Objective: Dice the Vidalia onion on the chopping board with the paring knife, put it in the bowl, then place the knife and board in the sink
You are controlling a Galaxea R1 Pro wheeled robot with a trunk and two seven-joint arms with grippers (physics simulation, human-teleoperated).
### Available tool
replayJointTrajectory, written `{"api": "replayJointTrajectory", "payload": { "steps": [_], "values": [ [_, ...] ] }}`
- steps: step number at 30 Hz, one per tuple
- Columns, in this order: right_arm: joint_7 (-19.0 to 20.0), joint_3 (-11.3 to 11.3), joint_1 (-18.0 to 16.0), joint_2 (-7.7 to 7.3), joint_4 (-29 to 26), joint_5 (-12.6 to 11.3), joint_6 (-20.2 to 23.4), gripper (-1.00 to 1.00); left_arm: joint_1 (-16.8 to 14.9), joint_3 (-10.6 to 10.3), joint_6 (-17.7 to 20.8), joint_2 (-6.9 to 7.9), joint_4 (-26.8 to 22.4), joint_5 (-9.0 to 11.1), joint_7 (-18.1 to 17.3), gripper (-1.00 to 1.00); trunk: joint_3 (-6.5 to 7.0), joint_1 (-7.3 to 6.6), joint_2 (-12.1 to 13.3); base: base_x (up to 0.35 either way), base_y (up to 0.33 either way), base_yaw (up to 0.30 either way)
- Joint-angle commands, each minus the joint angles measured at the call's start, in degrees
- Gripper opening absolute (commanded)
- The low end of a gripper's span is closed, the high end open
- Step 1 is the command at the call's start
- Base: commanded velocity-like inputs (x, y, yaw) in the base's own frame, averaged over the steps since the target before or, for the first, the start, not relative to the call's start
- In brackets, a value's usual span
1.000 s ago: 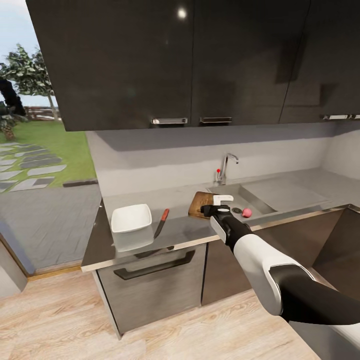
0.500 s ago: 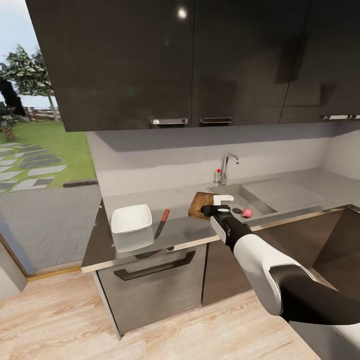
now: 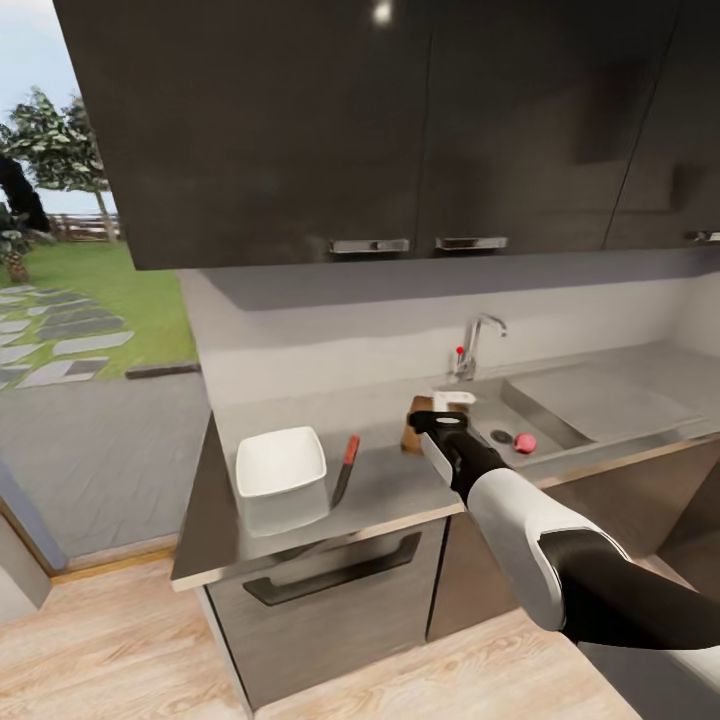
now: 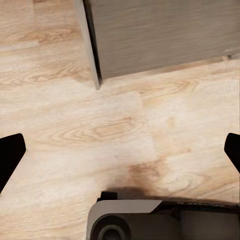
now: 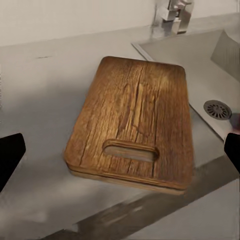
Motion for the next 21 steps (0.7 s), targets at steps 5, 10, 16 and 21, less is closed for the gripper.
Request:
{"api": "replayJointTrajectory", "payload": {
  "steps": [5,10,16,21],
  "values": [
    [-4.5,-1.4,0.0,0.02,-0.1,-4.2,0.3,1.0,0.0,0.0,-0.1,-0.03,0.1,0.2,-0.1,1.0,-0.09,0.05,-0.1,0.202,0.295,0.0],
    [-9.0,-2.3,0.0,0.02,0.0,-8.3,0.2,1.0,0.0,0.0,-0.1,-0.03,0.5,0.2,-0.1,1.0,-0.09,0.05,-0.1,0.161,0.313,0.0],
    [-12.5,-5.0,0.0,-0.11,0.5,-10.0,0.2,1.0,0.0,-0.1,-0.1,-0.09,1.3,0.2,-0.1,1.0,-0.09,0.05,-0.1,0.101,0.255,0.0],
    [-15.0,-10.3,0.0,-2.4,0.6,-11.6,0.1,1.0,0.0,0.0,-0.1,-0.11,1.9,0.2,-0.2,1.0,-0.09,0.05,-0.1,0.015,0.041,0.0]
  ]
}}
